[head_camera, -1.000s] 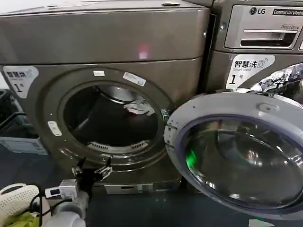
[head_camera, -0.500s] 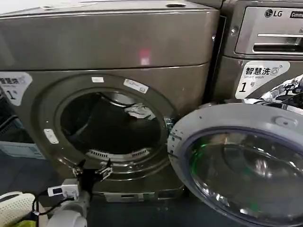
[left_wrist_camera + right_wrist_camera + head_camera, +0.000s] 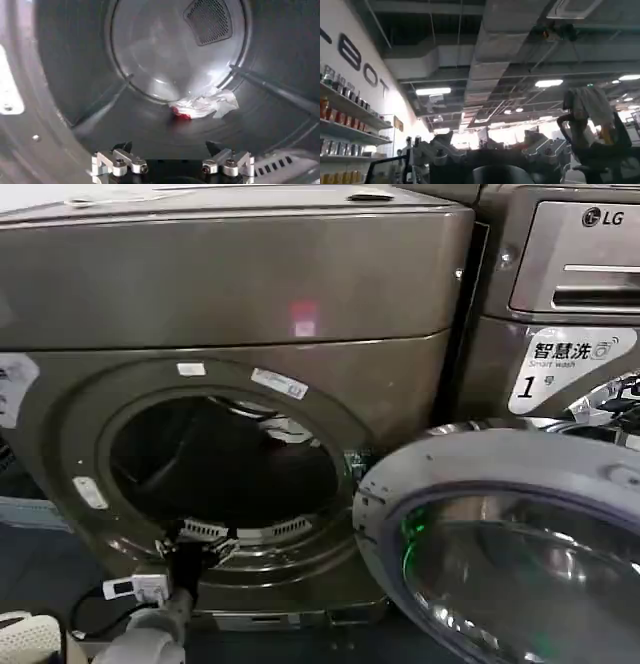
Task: Grasp the clothes from the dryer.
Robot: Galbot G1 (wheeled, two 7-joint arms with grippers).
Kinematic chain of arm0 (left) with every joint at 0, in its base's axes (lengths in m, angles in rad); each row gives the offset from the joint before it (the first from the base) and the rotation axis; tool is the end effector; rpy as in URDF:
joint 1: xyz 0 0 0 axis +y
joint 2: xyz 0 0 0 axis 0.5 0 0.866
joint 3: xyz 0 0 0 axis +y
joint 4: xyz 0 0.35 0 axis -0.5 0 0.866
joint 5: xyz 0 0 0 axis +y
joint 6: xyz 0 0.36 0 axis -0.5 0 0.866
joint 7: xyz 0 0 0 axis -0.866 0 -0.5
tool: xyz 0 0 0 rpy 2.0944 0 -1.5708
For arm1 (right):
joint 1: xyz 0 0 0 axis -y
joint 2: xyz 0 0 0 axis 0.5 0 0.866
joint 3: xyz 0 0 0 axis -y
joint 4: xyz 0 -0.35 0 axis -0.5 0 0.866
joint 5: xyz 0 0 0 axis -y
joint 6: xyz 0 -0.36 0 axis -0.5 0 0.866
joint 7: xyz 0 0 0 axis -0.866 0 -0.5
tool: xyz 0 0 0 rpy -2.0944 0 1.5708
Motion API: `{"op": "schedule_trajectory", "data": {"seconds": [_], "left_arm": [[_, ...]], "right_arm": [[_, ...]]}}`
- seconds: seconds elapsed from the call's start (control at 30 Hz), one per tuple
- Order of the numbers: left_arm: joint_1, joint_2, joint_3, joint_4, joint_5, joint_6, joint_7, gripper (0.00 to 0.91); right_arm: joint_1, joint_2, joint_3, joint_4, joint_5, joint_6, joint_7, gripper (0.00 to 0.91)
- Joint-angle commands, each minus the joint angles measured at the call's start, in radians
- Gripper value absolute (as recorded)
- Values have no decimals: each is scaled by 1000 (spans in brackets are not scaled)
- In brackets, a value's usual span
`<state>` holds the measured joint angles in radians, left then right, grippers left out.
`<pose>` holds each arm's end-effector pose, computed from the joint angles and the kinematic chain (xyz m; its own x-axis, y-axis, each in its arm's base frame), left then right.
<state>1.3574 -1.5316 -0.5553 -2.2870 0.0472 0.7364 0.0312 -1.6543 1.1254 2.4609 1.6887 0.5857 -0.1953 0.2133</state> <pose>0.2239 0.0131 -0.1907 -0.9456 -0.0330 0.3236 -0.0074 0.9968 0.0802 -0.1816 -0.4337 -0.0368 0.2076 0.8754 -0.4366 0.9774 -0.1673 0.1293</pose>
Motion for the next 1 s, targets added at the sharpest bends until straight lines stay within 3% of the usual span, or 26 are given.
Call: {"op": "schedule_trajectory", "data": {"seconds": [0.03, 1.0], "left_arm": [[1, -1, -1, 1, 1, 49, 0, 907], [1, -5, 4, 3, 3, 49, 0, 907]], "right_arm": [[2, -1, -2, 1, -1, 0, 0, 907], [1, 3, -6, -3, -2, 1, -5, 907]]}}
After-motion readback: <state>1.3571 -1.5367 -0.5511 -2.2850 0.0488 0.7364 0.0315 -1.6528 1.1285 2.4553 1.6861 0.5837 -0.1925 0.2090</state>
